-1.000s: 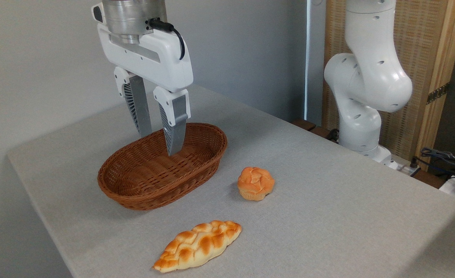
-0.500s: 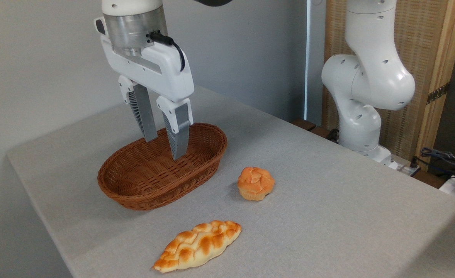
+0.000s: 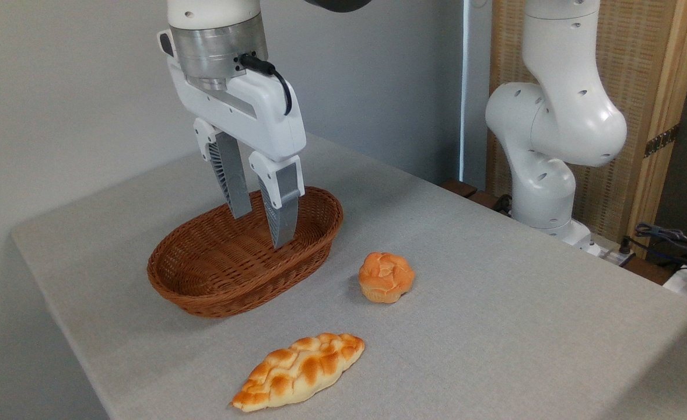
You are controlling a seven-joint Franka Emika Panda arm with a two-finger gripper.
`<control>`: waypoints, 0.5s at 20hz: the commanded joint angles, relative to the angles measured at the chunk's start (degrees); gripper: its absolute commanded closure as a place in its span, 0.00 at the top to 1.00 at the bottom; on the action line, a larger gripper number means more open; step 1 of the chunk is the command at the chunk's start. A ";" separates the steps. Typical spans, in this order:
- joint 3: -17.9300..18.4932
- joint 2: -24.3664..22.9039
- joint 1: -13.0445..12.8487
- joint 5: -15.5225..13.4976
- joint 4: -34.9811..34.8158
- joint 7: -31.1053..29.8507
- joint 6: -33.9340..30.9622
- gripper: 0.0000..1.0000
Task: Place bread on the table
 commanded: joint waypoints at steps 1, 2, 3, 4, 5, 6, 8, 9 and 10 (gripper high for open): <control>0.39 -1.07 -0.43 -0.59 -0.55 -1.37 -1.16 1.00; 0.48 -1.07 -0.34 -0.59 -0.38 -1.20 -1.25 1.00; 0.48 -1.07 -0.34 -0.59 -0.20 -1.11 -1.25 1.00; 0.48 -0.98 -0.34 -0.59 -0.20 -1.02 -1.25 1.00; 0.39 -1.07 -0.34 -0.50 -0.20 -1.02 -1.25 1.00; 0.39 -1.07 -0.34 -0.59 -0.20 -1.02 -1.33 1.00; 0.39 -0.98 -0.34 -0.59 -0.20 -0.93 -1.34 1.00; 0.39 -1.07 -0.34 -0.50 -0.20 -0.93 -1.34 1.00; 0.39 -0.98 -0.34 -0.50 -0.20 -0.93 -1.34 1.00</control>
